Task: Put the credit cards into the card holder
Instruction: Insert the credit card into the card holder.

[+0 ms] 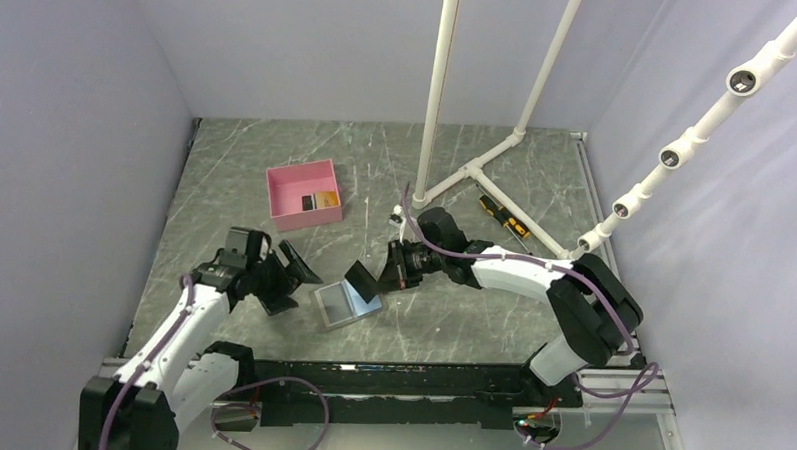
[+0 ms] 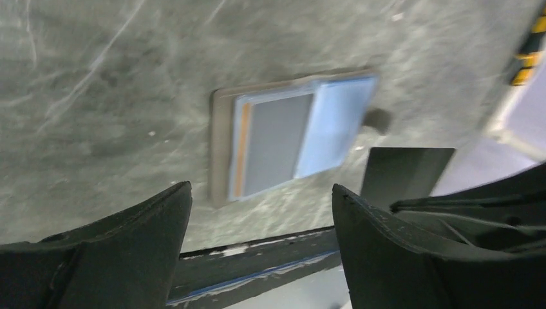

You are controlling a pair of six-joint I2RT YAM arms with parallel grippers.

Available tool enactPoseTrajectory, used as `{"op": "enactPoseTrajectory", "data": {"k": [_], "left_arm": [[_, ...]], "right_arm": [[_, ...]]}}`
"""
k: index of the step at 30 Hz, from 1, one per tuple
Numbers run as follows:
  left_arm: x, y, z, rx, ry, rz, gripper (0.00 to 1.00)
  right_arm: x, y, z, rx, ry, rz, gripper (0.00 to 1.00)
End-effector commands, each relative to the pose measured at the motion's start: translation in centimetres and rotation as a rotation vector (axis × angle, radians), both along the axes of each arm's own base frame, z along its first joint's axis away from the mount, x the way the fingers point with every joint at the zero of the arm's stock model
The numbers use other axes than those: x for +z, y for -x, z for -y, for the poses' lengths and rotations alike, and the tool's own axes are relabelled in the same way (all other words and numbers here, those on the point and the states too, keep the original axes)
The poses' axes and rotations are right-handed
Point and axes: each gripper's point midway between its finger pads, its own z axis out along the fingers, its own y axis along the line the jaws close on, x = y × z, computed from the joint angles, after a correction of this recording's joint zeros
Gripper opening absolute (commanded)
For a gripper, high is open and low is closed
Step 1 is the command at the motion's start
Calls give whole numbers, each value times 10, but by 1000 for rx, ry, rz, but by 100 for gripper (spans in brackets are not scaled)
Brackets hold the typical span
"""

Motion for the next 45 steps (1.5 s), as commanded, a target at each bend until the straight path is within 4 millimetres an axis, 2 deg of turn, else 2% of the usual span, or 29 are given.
{"op": "enactPoseTrajectory", "data": {"k": [1,5,7,12,17,22,25,31,34,40,45], "left_arm": [[-29,13,-4,-33,-170,-73,85],[-50,10,-2,-38,-201,-100,82],[-60,9,1,-43,-192,-108,76],[-73,4,4,-72,-210,-111,72],[-79,4,3,-99,-252,-118,72],[-87,10,-4,-91,-310,-144,65],[-90,10,-3,-101,-318,-142,57],[-99,13,-9,-103,-370,-178,53],[-100,14,-12,-96,-380,-177,52],[-101,16,-14,-90,-390,-176,47],[-100,18,-15,-91,-392,-182,45]], "right_arm": [[-7,14,4,89,2,-24,0],[-16,17,5,98,4,-45,0],[-19,19,3,112,-1,-63,0],[-33,14,1,109,21,-87,0],[-44,10,-2,106,36,-106,0],[-51,12,-4,119,26,-134,0],[-49,13,-3,111,18,-126,0],[-28,7,1,79,11,-66,0],[-21,11,-2,89,-24,-80,0],[-39,13,-2,84,-4,-122,0],[-45,10,-1,64,16,-133,0]]}}
